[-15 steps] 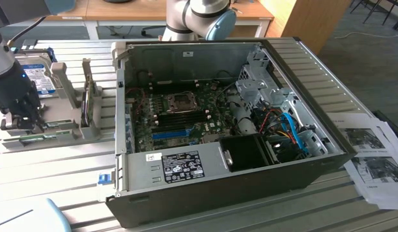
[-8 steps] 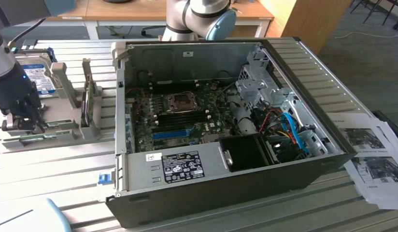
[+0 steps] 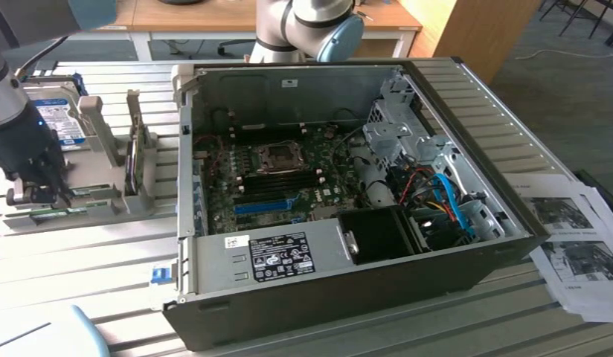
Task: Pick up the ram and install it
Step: 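Pick up the ram and move it above insertion slot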
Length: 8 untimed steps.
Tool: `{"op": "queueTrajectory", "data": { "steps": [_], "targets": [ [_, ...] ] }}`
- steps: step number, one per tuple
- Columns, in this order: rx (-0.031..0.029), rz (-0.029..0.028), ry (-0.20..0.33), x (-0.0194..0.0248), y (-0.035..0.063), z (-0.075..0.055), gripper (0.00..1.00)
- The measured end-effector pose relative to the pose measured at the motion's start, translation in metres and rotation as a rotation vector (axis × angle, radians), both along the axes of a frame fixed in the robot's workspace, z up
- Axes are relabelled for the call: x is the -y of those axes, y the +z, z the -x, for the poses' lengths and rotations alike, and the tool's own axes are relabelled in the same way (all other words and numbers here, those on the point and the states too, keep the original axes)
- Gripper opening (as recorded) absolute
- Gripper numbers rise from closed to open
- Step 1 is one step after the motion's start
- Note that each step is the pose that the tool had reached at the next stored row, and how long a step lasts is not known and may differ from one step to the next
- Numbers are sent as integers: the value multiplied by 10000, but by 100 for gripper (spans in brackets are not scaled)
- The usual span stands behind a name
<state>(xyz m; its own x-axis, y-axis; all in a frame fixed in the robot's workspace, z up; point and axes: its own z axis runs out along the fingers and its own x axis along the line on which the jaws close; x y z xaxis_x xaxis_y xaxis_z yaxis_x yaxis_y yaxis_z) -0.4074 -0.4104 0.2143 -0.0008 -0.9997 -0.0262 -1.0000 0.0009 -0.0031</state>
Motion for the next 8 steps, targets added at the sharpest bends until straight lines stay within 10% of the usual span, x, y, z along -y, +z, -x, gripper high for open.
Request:
{"op": "queueTrajectory", "data": {
  "steps": [8],
  "targets": [
    [0, 0, 1, 1, -36, 0, 23]
  ]
}}
